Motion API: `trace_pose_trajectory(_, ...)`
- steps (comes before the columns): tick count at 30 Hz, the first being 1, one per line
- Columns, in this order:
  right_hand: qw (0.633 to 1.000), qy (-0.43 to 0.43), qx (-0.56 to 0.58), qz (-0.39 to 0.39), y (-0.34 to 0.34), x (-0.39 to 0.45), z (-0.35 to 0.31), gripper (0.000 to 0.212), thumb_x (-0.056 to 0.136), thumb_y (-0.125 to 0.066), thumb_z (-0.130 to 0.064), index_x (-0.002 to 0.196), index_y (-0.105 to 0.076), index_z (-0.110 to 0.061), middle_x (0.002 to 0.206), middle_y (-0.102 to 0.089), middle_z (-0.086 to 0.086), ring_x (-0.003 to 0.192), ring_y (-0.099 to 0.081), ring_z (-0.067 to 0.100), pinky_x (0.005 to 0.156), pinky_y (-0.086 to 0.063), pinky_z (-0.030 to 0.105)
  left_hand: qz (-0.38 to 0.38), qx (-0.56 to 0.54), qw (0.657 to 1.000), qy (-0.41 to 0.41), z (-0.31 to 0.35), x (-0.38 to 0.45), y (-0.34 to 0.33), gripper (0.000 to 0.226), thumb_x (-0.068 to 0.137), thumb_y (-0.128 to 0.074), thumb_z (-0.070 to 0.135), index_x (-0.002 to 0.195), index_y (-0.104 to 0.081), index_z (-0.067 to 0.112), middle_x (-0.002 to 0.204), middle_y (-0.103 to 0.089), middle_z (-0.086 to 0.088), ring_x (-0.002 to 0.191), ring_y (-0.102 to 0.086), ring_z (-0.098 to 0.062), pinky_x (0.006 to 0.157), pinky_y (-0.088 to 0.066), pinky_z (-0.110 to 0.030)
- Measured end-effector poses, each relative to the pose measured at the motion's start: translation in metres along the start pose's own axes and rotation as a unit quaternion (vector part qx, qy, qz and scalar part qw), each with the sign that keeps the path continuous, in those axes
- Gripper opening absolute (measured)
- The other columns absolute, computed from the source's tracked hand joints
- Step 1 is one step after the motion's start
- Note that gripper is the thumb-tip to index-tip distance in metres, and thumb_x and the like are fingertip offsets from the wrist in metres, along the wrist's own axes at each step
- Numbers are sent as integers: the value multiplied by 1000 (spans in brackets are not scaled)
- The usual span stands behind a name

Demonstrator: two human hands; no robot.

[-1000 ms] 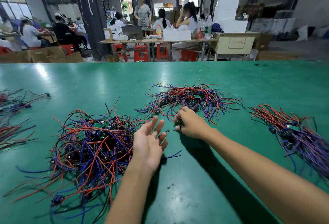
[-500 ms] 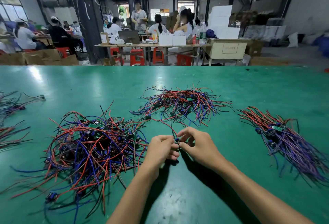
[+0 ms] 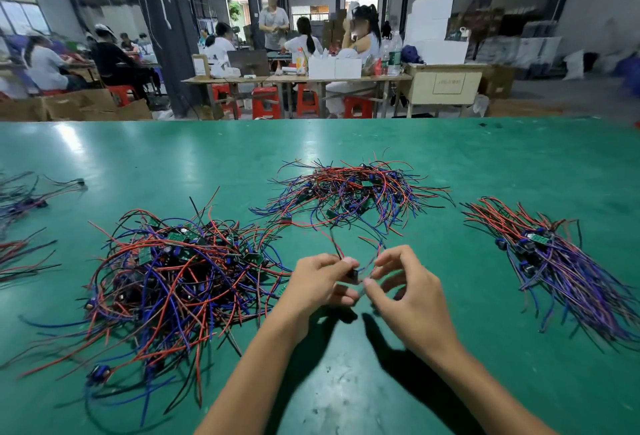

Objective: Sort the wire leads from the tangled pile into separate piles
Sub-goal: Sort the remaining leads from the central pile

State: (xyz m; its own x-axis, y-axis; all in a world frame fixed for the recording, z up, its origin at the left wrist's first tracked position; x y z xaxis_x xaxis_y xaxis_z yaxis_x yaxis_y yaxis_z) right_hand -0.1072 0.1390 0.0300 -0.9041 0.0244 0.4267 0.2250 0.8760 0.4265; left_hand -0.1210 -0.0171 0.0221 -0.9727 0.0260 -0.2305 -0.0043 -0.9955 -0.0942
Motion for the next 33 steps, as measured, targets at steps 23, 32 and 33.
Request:
trace_pose_trajectory(23, 838, -263, 473, -67, 1, 9, 4, 34, 71, -79, -28, 101, -69, -15, 98, -78, 9, 75, -74, 14, 63, -57, 19, -32, 13, 988, -149, 29, -11, -1, 17, 88, -74, 21, 96, -78, 7, 86, -77, -12, 76, -73, -18, 72, -56, -20)
trace_pose_trajectory(32, 842, -248, 476, -57, 15, 19, 5, 21, 90, -68, -7, 110, -67, -13, 95, -78, 12, 68, -72, 13, 60, -56, 18, 61, 254, 910, -322, 49, -12, 20, 27, 90, -72, 8, 111, -70, 25, 107, -74, 11, 83, -69, -11, 71, -51, -19)
trace_pose_trajectory(33, 842, -250, 475, -65, 18, 21, 4, 22, 89, -67, -6, 110, -67, -13, 94, -78, 12, 66, -71, 12, 59, -56, 18, 120, 293, 887, -335, 51, -11, 28, 26, 93, -68, 10, 112, -69, 27, 109, -72, 13, 85, -68, -10, 72, -50, -19)
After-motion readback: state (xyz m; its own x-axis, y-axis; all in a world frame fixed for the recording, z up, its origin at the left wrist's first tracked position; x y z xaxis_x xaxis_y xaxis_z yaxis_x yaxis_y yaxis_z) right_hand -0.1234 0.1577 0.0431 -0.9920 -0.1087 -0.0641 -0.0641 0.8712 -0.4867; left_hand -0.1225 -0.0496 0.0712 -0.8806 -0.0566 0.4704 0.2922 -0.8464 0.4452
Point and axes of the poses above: each hand's wrist, its own x-axis towards the middle knuckle, its own y-axis out of the back of the hand, z = x × y, the point moved 6 cm from there along x, towards the middle knuckle
